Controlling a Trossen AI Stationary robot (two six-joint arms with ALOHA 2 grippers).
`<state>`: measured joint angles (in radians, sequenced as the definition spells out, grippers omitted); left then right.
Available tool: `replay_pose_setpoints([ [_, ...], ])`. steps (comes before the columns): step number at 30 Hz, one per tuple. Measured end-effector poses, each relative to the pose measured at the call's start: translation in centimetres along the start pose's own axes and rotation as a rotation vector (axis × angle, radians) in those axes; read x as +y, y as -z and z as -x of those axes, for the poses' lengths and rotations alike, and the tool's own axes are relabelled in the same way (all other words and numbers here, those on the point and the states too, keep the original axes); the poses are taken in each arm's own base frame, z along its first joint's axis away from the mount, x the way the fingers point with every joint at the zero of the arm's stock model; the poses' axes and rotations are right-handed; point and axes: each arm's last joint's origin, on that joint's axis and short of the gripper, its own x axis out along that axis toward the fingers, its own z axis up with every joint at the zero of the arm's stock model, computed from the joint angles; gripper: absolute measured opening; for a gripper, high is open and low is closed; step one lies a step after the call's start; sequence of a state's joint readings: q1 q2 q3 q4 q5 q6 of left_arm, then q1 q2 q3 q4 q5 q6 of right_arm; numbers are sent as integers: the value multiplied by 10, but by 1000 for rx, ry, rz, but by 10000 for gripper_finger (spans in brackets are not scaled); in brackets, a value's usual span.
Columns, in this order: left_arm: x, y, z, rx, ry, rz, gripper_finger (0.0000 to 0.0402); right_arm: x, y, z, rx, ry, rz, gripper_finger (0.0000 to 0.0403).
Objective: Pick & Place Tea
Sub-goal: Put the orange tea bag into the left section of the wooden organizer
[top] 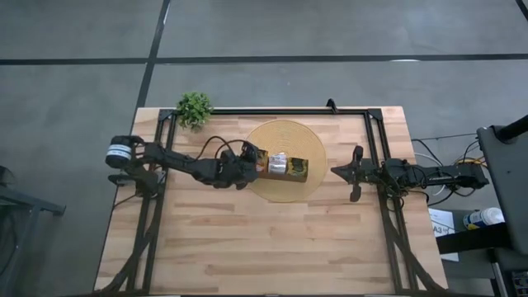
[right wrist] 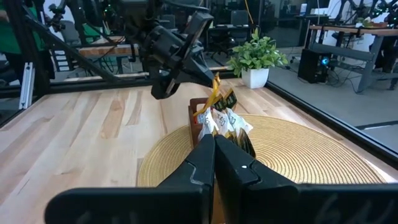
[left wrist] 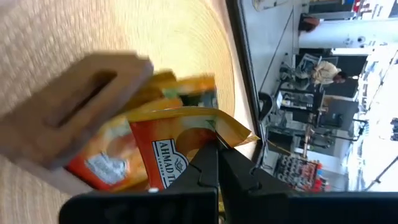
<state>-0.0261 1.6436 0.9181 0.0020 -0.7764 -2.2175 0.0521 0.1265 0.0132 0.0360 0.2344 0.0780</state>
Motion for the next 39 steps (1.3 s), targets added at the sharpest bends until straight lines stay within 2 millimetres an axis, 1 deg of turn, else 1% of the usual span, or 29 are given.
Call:
replay_pose_setpoints([
  [3, 0, -2, 1, -26, -1, -30, 0, 0, 0, 0, 0, 0, 0, 8],
  [12, 2, -2, 0, -29, -5, -66, 0, 0, 0, 0, 0, 0, 0, 8],
  [16, 1, -3, 0, -69, 31, -68, 6, 0, 0, 0, 0, 0, 0, 9],
  [19, 0, -3, 0, -69, 40, -69, 31, 0, 0, 0, 0, 0, 0, 9],
  [27, -1, -2, 0, -48, 46, -51, 142, 0, 0, 0, 0, 0, 0, 9],
  [30, -2, -1, 1, -17, 33, -19, 171, 0, 0, 0, 0, 0, 0, 9],
  [34, -9, 0, 6, 20, 41, -6, 187, 0, 0, 0, 0, 0, 0, 9],
  [39, -23, -5, 12, 22, 75, -123, 189, 0, 0, 0, 0, 0, 0, 9],
])
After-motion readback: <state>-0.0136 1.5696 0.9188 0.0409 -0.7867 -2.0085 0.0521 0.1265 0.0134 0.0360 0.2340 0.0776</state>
